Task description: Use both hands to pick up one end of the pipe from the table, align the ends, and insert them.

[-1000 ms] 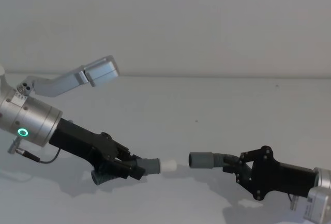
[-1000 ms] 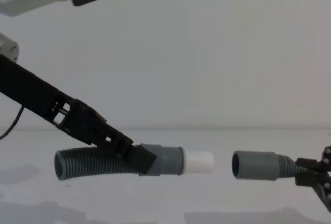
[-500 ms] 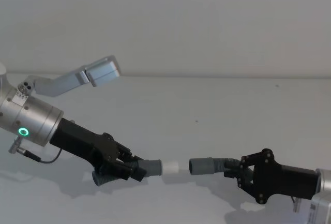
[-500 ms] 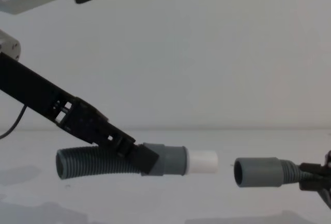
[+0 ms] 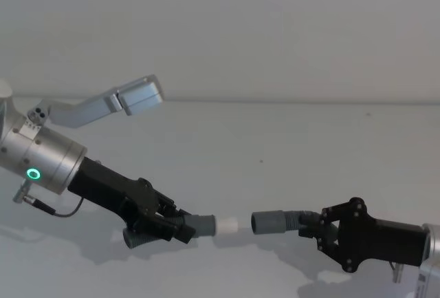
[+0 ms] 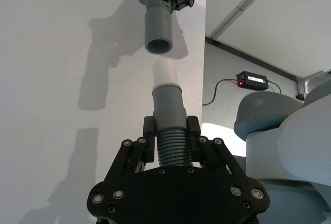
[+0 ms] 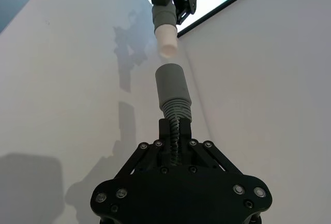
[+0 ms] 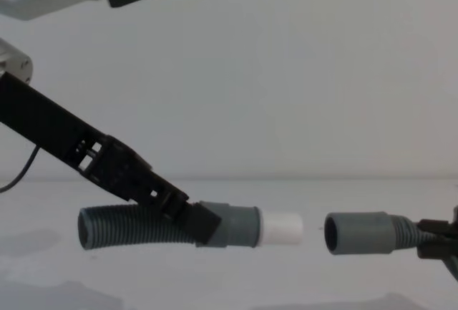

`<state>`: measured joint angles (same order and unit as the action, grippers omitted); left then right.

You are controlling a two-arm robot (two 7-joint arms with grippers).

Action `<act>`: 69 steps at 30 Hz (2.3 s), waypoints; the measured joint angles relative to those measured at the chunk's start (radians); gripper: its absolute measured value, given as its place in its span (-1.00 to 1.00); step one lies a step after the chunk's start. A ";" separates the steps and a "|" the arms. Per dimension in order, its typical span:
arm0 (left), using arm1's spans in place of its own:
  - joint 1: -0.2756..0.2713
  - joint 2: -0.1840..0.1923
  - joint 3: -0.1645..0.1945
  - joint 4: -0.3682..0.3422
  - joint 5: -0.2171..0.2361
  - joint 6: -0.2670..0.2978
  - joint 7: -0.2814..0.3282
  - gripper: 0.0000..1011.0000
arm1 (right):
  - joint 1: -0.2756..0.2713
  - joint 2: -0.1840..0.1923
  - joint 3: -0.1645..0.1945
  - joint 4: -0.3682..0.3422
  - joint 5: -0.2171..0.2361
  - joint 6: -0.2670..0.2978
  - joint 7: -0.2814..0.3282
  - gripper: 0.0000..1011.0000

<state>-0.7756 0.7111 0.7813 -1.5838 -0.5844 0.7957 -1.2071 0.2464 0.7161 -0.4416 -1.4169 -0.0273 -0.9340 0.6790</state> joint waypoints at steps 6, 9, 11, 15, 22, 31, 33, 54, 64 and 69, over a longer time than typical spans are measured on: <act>-0.010 -0.002 0.011 0.004 0.000 0.005 -0.001 -0.31 | 0.000 0.006 -0.003 -0.010 0.012 0.002 0.008 -0.83; -0.014 -0.004 0.015 0.006 -0.001 0.007 -0.001 -0.31 | 0.000 0.007 -0.005 -0.013 0.016 0.004 0.011 -0.83; -0.017 -0.004 0.017 0.007 -0.001 0.008 -0.001 -0.31 | 0.000 0.008 -0.006 -0.015 0.018 0.005 0.013 -0.83; -0.020 -0.005 0.020 0.009 -0.004 0.008 -0.001 -0.31 | 0.000 0.008 -0.010 -0.018 0.022 0.007 0.016 -0.83; -0.024 -0.006 0.024 0.013 -0.008 0.006 0.000 -0.31 | 0.000 0.007 -0.014 -0.023 0.022 0.011 0.018 -0.83; -0.030 -0.008 0.030 0.023 -0.015 -0.003 0.001 -0.31 | 0.003 0.004 -0.021 -0.028 0.015 0.017 0.017 -0.83; -0.031 -0.008 0.031 0.024 -0.016 -0.003 0.001 -0.31 | 0.004 0.003 -0.022 -0.029 0.015 0.019 0.016 -0.83; -0.048 0.000 0.053 0.023 -0.024 0.000 0.002 -0.31 | 0.016 -0.002 -0.027 -0.039 0.014 0.041 0.009 -0.83; -0.048 0.005 0.055 0.013 -0.033 0.001 0.017 -0.31 | 0.016 0.001 -0.031 -0.044 0.018 0.042 0.013 -0.83; -0.046 0.007 0.054 0.010 -0.039 -0.001 0.023 -0.31 | 0.013 0.002 -0.035 -0.045 0.018 0.042 0.015 -0.83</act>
<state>-0.8220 0.7183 0.8354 -1.5739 -0.6231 0.7947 -1.1844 0.2592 0.7185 -0.4766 -1.4619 -0.0092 -0.8924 0.6941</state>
